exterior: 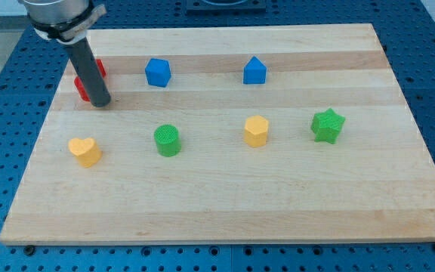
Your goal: Move blue cube right a bit
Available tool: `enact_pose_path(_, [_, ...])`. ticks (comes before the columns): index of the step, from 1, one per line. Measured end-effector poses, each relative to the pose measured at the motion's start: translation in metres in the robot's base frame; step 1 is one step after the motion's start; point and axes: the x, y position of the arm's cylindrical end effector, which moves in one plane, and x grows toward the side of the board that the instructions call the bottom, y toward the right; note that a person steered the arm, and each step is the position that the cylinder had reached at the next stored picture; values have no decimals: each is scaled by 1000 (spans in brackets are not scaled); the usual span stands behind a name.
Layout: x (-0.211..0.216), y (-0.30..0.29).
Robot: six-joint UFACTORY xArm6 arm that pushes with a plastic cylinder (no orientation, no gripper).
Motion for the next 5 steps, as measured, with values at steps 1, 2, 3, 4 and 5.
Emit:
enact_pose_path(1, [-17, 18])
enact_pose_path(2, [-51, 18])
enact_pose_path(3, [-73, 19])
enact_pose_path(4, [-79, 58])
enact_pose_path(5, [-79, 124])
